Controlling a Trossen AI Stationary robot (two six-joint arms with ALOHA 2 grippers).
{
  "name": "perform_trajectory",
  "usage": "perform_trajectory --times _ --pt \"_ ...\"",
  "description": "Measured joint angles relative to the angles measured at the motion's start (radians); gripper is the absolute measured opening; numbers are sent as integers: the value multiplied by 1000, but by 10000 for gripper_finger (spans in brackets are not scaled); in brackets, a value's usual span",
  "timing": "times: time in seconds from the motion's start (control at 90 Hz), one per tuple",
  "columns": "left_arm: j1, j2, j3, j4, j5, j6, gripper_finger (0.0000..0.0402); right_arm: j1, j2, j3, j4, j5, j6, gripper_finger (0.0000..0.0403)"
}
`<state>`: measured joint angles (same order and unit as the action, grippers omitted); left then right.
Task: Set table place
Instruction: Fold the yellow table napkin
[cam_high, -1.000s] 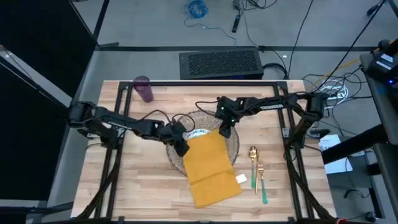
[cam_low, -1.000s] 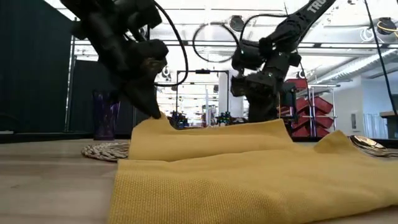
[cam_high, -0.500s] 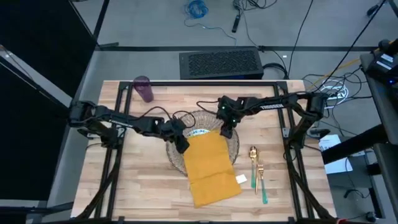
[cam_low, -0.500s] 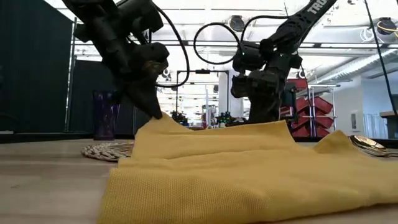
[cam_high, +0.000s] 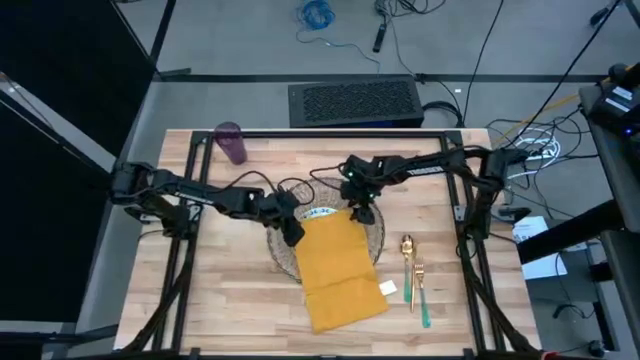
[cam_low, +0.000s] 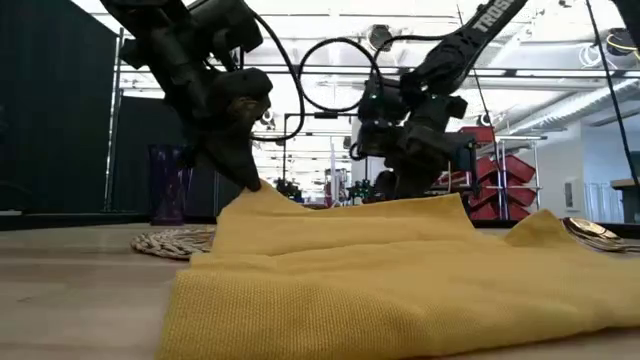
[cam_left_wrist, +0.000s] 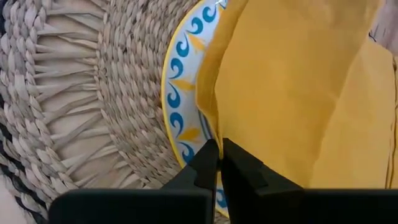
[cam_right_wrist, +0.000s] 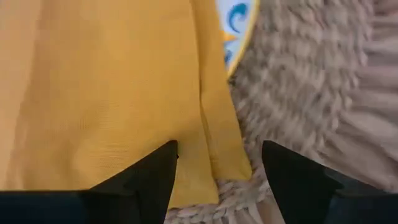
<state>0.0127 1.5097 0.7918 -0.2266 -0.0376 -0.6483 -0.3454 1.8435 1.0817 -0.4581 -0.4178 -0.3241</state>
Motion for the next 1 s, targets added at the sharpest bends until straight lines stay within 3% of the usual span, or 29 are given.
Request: perform_trajectory --times 0.322,1.0 --pt "0 10 0 0 0 0 0 -23 8 84 -47 -1 -73 222" --pt "-1 15 -1 0 0 0 0 15 70 85 -35 -35 -46 222"
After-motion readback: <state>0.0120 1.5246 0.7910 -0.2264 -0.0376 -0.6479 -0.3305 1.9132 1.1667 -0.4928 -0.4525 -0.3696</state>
